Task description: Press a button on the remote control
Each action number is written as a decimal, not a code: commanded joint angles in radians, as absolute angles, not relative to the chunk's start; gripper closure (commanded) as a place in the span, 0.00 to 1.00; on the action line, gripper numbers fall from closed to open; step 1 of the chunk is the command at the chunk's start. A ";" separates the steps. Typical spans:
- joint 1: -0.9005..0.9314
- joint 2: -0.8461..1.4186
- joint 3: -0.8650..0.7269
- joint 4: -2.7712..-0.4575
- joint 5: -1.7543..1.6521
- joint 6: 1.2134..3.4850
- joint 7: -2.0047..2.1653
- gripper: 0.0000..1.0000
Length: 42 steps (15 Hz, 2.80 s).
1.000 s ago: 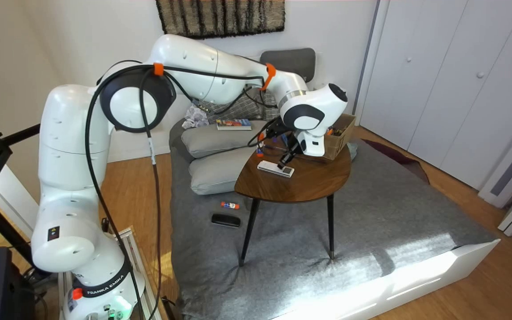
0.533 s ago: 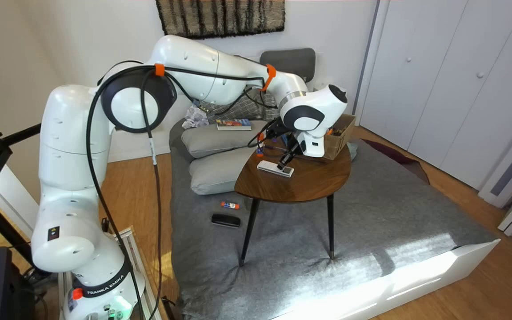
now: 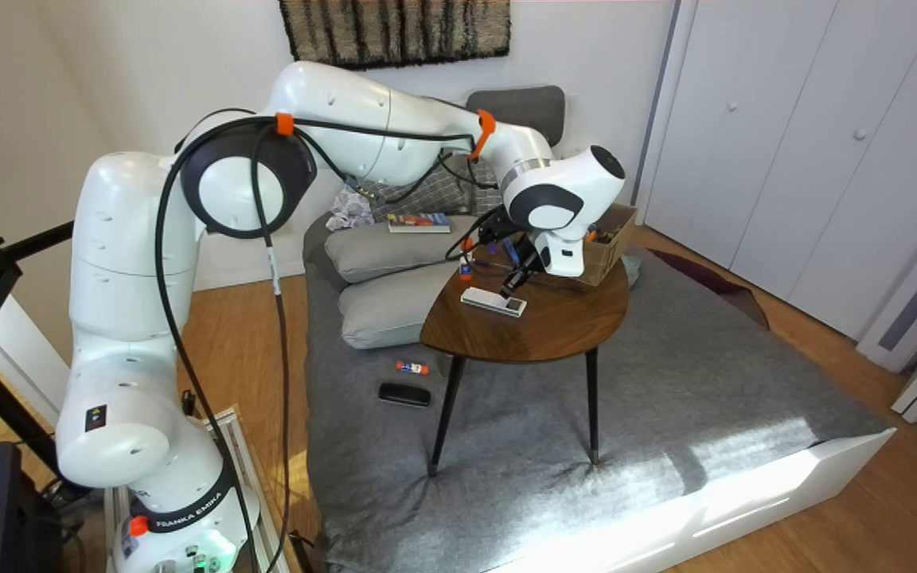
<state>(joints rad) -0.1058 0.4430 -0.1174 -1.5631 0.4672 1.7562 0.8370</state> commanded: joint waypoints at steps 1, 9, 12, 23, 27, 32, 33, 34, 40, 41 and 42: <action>-0.124 0.425 -0.110 -1.536 0.506 1.742 0.855 1.00; -0.121 0.416 -0.106 -1.528 0.501 1.743 0.858 1.00; -0.120 0.418 -0.104 -1.527 0.500 1.740 0.859 1.00; -0.116 0.450 -0.097 -1.528 0.501 1.742 0.864 1.00; -0.115 0.464 -0.097 -1.528 0.497 1.742 0.878 1.00; -0.117 0.477 -0.096 -1.524 0.498 1.723 0.900 1.00; -0.117 0.478 -0.096 -1.523 0.498 1.717 0.903 1.00; -0.117 0.479 -0.096 -1.523 0.497 1.713 0.907 1.00; -0.116 0.482 -0.099 -1.524 0.492 1.712 0.919 1.00; -0.115 0.482 -0.100 -1.525 0.491 1.717 0.919 1.00; -0.115 0.483 -0.100 -1.525 0.490 1.719 0.919 1.00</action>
<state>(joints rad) -0.1126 0.4775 -0.1023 -1.5350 0.4778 1.7235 0.8981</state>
